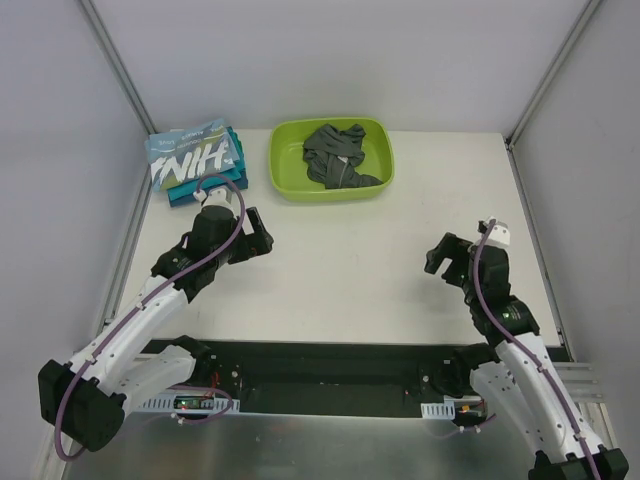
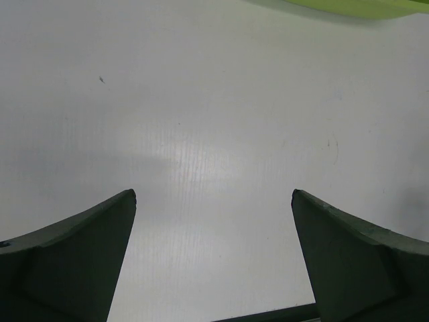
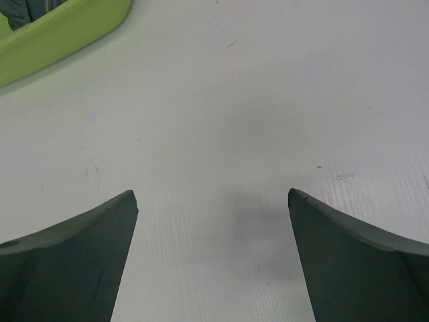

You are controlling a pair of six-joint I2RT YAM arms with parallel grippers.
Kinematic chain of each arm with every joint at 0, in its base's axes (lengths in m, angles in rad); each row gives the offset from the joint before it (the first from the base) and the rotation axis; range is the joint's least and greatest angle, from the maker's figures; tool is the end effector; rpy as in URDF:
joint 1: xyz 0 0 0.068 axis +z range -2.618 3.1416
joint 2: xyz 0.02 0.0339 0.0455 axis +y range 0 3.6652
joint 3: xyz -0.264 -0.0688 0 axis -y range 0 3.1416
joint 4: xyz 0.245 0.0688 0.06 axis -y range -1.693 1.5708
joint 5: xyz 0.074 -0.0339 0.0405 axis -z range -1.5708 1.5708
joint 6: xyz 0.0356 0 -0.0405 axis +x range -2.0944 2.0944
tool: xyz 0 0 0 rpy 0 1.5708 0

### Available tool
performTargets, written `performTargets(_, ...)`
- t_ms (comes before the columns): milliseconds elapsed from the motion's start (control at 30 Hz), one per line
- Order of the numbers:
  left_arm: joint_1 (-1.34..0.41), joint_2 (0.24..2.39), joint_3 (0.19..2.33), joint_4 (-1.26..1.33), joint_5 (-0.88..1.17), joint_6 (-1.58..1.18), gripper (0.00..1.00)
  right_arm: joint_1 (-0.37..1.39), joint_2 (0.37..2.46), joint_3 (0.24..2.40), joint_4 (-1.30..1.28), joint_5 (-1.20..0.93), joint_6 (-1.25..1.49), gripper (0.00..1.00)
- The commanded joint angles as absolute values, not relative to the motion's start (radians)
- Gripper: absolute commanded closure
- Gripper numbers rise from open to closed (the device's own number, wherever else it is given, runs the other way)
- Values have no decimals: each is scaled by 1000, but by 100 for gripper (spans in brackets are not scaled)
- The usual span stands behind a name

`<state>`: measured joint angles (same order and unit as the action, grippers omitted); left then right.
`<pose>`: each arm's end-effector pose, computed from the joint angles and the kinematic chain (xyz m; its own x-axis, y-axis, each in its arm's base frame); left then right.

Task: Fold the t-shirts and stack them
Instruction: Grab crumpled tshirt from bin with the left arm

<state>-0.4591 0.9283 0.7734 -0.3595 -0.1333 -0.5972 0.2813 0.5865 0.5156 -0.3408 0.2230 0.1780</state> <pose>0.1888 -0.0881 0.2926 -0.5534 -0.3482 -0.7567 0.0294 0.8997 -0.4355 0.1447 0.0336 0.2586 -0.3918 0.0665 -0.9176 -0.0067 0.9971 0.0752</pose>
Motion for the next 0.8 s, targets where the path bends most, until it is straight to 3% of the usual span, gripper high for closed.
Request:
performTargets(0, -466, 934, 772, -360, -147, -623, 1, 287, 526, 480, -289, 206, 163, 4)
performTargets(300, -466, 994, 799, -359, -127, -618, 1, 285, 437, 426, -247, 206, 155, 4)
performTargets(767, -466, 1149, 942, -315, -77, -549, 1, 285, 549, 482, -284, 132, 155, 4)
